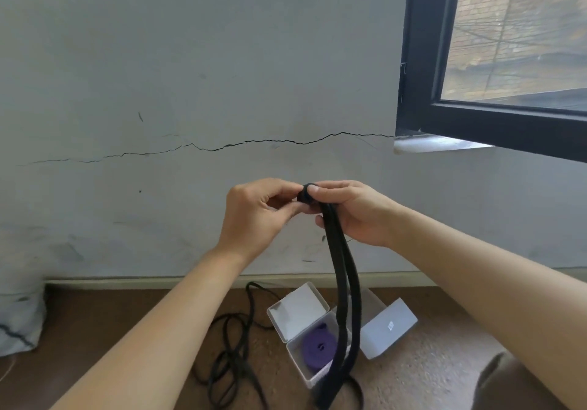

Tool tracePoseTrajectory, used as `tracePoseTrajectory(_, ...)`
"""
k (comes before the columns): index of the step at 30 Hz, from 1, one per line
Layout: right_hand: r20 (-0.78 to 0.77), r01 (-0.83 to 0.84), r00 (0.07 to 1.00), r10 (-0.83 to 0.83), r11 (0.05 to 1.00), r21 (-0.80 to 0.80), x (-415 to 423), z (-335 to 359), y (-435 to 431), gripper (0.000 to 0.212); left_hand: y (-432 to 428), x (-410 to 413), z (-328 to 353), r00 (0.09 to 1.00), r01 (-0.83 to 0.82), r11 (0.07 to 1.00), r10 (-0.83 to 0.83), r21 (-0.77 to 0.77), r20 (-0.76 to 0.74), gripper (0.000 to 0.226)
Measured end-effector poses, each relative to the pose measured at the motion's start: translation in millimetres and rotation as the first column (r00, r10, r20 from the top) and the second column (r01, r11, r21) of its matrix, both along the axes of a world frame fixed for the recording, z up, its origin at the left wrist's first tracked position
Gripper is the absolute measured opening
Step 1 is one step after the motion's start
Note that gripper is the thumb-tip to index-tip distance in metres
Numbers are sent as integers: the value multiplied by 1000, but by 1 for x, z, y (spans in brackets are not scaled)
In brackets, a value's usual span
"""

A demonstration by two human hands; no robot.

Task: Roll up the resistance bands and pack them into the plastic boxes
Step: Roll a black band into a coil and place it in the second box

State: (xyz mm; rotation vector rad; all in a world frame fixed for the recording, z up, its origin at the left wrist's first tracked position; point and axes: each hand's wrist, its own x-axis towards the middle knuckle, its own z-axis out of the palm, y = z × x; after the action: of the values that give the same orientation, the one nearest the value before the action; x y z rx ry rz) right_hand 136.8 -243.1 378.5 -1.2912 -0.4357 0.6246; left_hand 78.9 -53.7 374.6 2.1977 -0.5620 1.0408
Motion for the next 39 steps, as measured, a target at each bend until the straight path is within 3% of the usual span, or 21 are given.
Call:
tracePoseTrajectory(3, -10, -48, 999, 48, 999, 24, -5, 0, 0, 30, 2, -2, 1, 1000, -8, 999, 8, 51, -4, 45)
tracePoseTrajectory(11, -194, 28, 981, -6, 993, 113, -18, 0, 11, 31, -1, -3, -4, 991, -119, 972, 103, 205, 88, 26)
tracePoseTrajectory(17, -300, 75, 954, -26, 985, 154, -28, 4, 19, 26, -9, -6, -6, 975, -200, 959, 173, 202, 142, 18)
tracePoseTrajectory(23, -253, 24, 967, 25, 982, 186, -26, 7, 18, 27, -15, -4, -5, 972, -210, 972, 195, 108, 135, 17)
tracePoseTrajectory(31, -203, -72, 969, 138, 951, 300, -25, 4, 19, 45, -16, -3, -3, 965, -229, 974, 227, -5, 134, 13)
tracePoseTrajectory(35, -172, 13, 984, 38, 959, 283, -27, 2, 24, 32, -19, -5, -4, 954, -231, 972, 236, -48, 188, 12)
tracePoseTrajectory(39, -34, 123, 992, -118, 967, 224, -33, 5, 27, 37, -22, -4, -6, 930, -240, 968, 250, -69, 269, 9)
